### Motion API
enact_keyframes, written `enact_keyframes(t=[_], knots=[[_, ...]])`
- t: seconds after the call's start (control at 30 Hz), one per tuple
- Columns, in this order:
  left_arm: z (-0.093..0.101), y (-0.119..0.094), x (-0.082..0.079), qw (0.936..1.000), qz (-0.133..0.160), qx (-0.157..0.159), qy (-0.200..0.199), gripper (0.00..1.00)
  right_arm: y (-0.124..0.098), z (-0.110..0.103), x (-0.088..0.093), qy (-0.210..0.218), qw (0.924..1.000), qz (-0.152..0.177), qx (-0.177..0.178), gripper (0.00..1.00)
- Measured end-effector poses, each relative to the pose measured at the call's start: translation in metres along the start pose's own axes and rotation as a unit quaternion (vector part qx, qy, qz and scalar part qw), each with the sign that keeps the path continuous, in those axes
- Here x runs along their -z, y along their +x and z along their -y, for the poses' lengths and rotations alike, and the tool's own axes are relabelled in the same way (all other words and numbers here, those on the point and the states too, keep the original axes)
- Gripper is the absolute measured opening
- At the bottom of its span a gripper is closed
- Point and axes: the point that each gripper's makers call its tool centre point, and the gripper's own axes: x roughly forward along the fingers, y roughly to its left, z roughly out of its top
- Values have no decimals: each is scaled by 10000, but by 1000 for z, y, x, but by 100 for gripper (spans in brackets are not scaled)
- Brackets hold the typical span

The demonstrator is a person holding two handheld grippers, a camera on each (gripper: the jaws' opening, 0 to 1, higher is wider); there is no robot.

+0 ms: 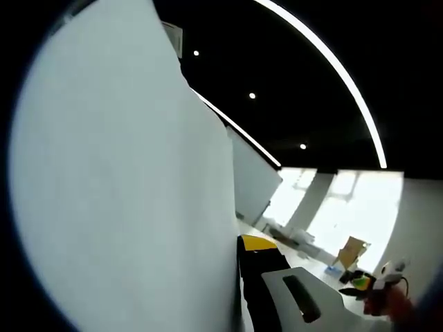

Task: Organize the stack of printing papers by aligning and flattening the scattered papers on the table

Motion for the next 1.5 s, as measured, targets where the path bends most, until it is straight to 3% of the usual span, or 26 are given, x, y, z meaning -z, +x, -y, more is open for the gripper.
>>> enact_keyframes(t=[1.5], knots=[[-2, 0, 0, 10000, -6, -32, 32, 6, 3, 17, 9, -79, 9997, -105, 200, 90]])
